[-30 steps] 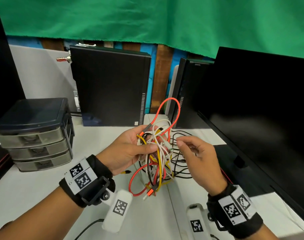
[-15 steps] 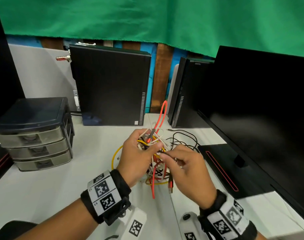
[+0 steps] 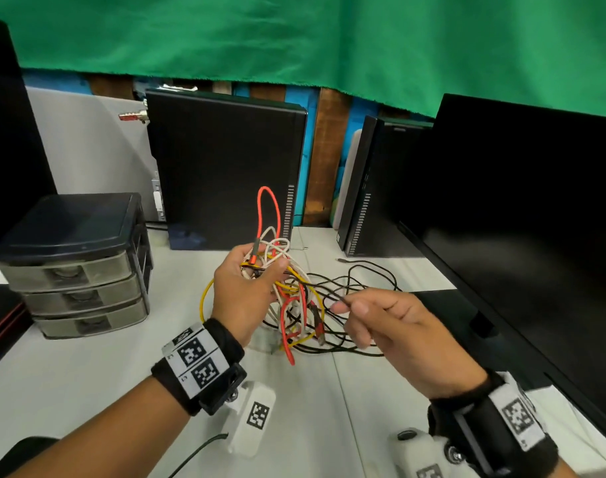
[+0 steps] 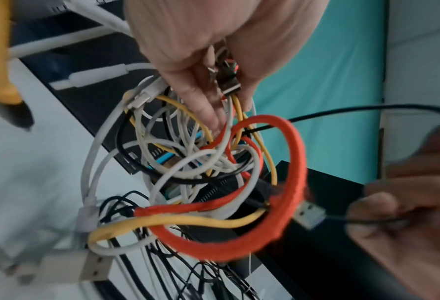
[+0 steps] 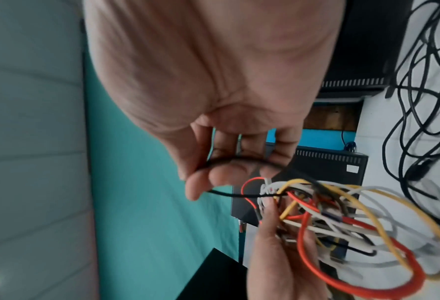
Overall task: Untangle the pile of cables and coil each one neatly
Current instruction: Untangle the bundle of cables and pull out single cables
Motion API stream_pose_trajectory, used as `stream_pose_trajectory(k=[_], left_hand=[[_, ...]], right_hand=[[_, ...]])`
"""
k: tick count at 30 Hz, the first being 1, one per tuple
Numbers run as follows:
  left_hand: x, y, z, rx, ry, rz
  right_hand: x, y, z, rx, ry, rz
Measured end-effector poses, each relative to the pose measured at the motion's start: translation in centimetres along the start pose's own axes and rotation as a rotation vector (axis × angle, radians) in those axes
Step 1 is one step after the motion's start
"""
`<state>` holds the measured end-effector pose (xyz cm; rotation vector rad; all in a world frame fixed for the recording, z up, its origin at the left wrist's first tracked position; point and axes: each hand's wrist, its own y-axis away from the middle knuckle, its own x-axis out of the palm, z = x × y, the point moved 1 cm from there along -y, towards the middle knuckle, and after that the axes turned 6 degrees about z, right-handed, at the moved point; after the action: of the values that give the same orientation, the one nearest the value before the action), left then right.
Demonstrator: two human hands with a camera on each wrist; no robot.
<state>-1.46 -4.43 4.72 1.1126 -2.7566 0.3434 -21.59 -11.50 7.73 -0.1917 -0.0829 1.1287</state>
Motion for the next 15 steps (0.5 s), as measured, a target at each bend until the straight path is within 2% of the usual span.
stream_pose_trajectory(k=[4,8,11,15], left_hand=[[-1.0,-0.7,0.4,-0.016,-0.044,-0.070],[-1.4,-1.3,0.6,-0.086,0.027,-0.117],[-1.8,-1.6,0.7,-0.096,-0.016,-0.170],[-2.5,-2.2,0.9,-0.150,0.040,-0.226]], right_hand=[[-1.0,0.3,0.8,-0.051,-0.129,0.105],[-1.2,0.3,0.7,0.029,-0.138,0.034],[-1.3,0.1,0.1,0.102,-0.125,-0.026],[-2.0,0.5,0.7,-0.049,-0.141,0.020]])
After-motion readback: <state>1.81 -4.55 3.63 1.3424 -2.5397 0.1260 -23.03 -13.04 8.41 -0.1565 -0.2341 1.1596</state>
